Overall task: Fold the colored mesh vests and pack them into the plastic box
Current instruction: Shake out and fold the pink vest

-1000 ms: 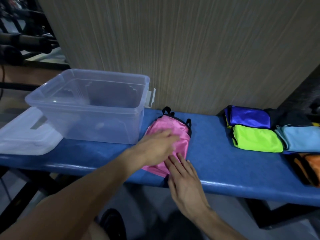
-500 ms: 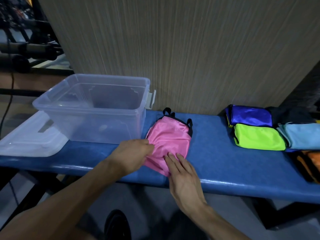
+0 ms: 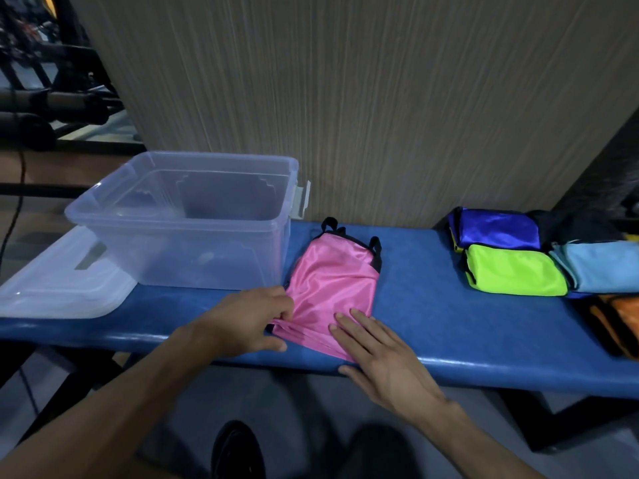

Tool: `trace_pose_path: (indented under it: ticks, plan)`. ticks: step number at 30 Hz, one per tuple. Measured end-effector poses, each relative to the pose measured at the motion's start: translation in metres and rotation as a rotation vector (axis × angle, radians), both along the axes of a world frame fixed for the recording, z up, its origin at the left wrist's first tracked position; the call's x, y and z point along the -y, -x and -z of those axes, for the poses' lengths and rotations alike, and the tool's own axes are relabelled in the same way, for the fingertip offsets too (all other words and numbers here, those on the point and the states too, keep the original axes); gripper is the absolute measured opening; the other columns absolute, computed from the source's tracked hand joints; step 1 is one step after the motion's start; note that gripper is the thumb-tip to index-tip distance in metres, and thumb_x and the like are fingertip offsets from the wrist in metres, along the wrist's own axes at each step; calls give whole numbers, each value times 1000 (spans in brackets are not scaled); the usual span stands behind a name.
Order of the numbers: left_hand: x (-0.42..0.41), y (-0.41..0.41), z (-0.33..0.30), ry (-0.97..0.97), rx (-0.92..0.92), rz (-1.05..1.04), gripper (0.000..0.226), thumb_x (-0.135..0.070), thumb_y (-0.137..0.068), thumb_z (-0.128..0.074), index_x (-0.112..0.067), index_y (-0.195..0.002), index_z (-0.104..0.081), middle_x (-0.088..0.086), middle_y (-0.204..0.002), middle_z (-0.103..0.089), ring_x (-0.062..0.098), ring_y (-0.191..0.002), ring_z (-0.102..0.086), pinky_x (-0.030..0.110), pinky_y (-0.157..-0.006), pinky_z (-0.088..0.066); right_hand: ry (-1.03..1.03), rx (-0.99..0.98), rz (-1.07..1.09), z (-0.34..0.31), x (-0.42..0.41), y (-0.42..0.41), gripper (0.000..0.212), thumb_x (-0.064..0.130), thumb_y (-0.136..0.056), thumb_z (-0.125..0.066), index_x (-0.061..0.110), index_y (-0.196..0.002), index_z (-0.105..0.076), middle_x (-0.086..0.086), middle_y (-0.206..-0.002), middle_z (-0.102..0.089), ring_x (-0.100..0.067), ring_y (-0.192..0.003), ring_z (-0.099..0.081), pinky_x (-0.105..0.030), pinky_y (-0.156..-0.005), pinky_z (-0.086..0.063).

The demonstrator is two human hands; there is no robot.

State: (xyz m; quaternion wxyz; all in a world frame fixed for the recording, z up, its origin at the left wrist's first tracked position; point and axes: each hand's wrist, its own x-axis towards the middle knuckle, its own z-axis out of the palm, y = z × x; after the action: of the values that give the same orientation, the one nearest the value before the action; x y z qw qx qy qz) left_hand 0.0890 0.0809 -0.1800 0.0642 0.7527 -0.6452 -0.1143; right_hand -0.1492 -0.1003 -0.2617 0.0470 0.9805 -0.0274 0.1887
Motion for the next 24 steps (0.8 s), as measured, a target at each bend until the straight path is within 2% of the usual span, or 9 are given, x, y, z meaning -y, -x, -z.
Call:
trace_pose_path:
  ticks: [2, 6, 10, 12, 15, 18, 20, 22, 24]
  plan:
    - [0, -2, 2, 27, -4, 15, 34, -56, -79, -68, -30, -99, -58, -17, -98, -50, 7, -89, -51, 36, -77, -48, 1, 20, -28, 0, 2, -2, 52, 44, -98, -47, 17, -140, -61, 0, -150, -55, -24, -138, -52, -39, -112, -40]
    - [-3, -1, 6, 54, 53, 15, 26, -47, -88, -56, -29, -104, -66, -14, -107, -58, 13, -98, -61, 37, -77, -52, -70, 40, -96, -7, 12, -1, 42, 26, -98, -47, 16, -134, -67, 2, -142, -62, -20, -131, -59, -35, -105, -51]
    - [-6, 7, 12, 95, 109, 32, 39, -61, -87, -51, -27, -104, -57, -12, -103, -52, 13, -94, -55, 35, -73, -50, -125, 74, -100, -18, 15, -2, 42, 17, -86, -53, 17, -123, -72, 4, -131, -69, -17, -119, -66, -28, -100, -53]
    - [-5, 10, 15, 138, 122, 10, 46, -68, -86, -51, -25, -102, -55, -11, -99, -48, 13, -91, -53, 35, -72, -49, -248, 95, -55, -23, 12, -2, 40, 21, -87, -50, 20, -121, -72, 6, -124, -72, -16, -112, -69, -27, -95, -54]
    - [1, 15, 18, 167, 125, -50, 51, -73, -86, -48, -25, -101, -54, -11, -98, -48, 13, -94, -52, 35, -74, -48, -540, 119, 72, -33, 8, -3, 32, 32, -94, -46, 27, -117, -68, 11, -105, -72, -14, -95, -67, -34, -83, -54]
    - [7, 26, 22, 229, 163, -63, 32, -52, -88, -44, -22, -96, -54, -5, -96, -51, 20, -91, -58, 36, -67, -50, -621, 178, 127, -41, 10, -3, 23, 37, -94, -48, 28, -105, -66, 14, -84, -64, -11, -76, -60, -34, -70, -49]
    - [11, 30, 23, 273, 185, -70, 26, -38, -82, -41, -19, -92, -55, -3, -93, -53, 24, -87, -60, 36, -62, -51, -636, 150, 119, -39, 14, -1, 21, 34, -91, -56, 28, -108, -66, 17, -95, -67, -7, -85, -63, -31, -78, -51]
    - [14, 30, 23, 284, 204, -59, 29, -33, -78, -37, -18, -91, -58, -3, -93, -55, 22, -86, -57, 36, -64, -52, -622, 99, 101, -34, 17, 2, 29, 25, -83, -65, 28, -112, -67, 19, -111, -68, -7, -102, -65, -32, -89, -52]
    - [16, 30, 18, 345, 220, -28, 24, -28, -80, -39, -20, -91, -59, -6, -92, -55, 17, -85, -52, 32, -68, -50, -618, 139, 104, -33, 19, 4, 22, 22, -85, -65, 25, -107, -68, 15, -103, -69, -12, -94, -66, -35, -82, -53]
